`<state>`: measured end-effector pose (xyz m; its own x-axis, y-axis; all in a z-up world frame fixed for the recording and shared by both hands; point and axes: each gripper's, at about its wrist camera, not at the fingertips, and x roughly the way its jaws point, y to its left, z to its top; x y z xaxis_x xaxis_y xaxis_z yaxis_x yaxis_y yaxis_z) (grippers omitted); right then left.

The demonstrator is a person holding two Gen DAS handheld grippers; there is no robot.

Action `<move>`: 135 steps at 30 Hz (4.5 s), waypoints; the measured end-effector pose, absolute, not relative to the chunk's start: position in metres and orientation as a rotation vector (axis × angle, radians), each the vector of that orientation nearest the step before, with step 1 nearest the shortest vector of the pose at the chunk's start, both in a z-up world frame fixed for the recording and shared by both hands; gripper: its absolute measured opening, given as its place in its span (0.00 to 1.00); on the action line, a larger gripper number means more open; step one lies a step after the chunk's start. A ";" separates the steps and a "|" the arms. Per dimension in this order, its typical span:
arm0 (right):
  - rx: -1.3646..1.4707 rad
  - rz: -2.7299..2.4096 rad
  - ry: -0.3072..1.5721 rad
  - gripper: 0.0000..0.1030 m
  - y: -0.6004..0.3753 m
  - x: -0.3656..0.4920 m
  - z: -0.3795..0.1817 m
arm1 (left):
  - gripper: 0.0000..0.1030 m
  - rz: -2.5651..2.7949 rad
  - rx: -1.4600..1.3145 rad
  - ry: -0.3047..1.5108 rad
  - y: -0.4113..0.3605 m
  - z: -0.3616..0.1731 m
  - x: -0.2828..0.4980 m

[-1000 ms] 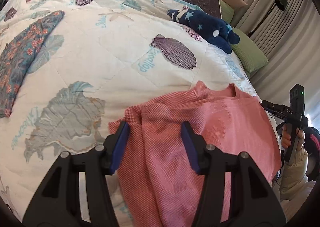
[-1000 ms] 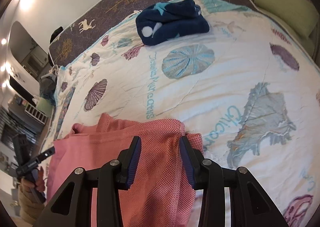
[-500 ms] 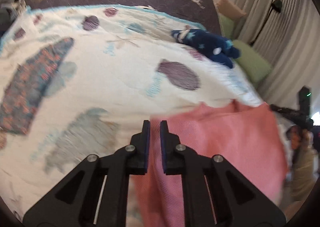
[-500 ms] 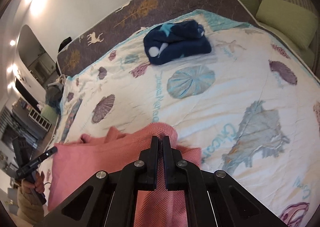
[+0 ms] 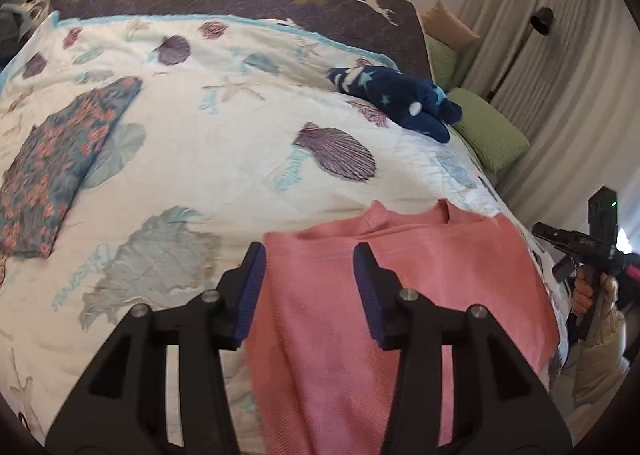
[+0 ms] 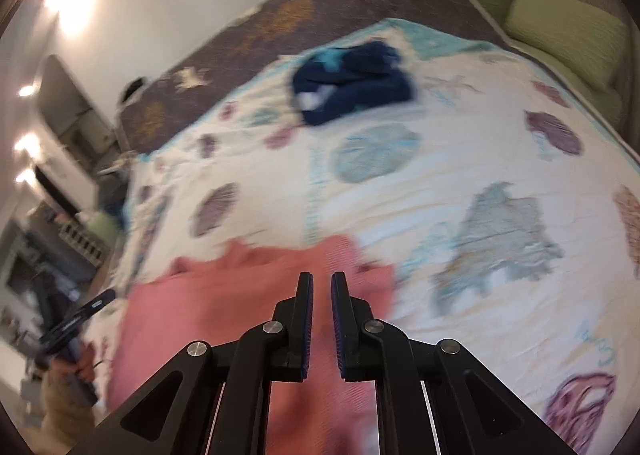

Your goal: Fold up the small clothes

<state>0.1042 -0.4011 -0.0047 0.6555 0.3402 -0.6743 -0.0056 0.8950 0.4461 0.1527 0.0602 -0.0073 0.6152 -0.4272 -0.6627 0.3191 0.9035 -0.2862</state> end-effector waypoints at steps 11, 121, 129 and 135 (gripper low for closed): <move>0.320 -0.034 0.928 0.06 -0.377 0.082 -0.023 | 0.50 -0.229 -0.017 0.832 0.059 -0.024 0.132; 0.203 0.318 0.875 0.18 -0.260 -0.034 -0.003 | 0.49 -0.866 -0.108 0.889 0.039 -0.016 0.001; 0.094 0.436 1.019 0.18 -0.210 -0.027 -0.050 | 0.47 -0.887 -0.067 0.979 0.005 -0.056 0.010; 0.198 0.371 0.998 0.21 -0.241 -0.030 -0.019 | 0.54 -0.885 -0.053 0.898 0.018 -0.024 -0.001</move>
<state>-0.0300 -0.2411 -0.0187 0.4861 0.3919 -0.7811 -0.2130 0.9200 0.3290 -0.0008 0.0184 -0.0238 0.3050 -0.6890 -0.6574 0.6470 0.6565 -0.3878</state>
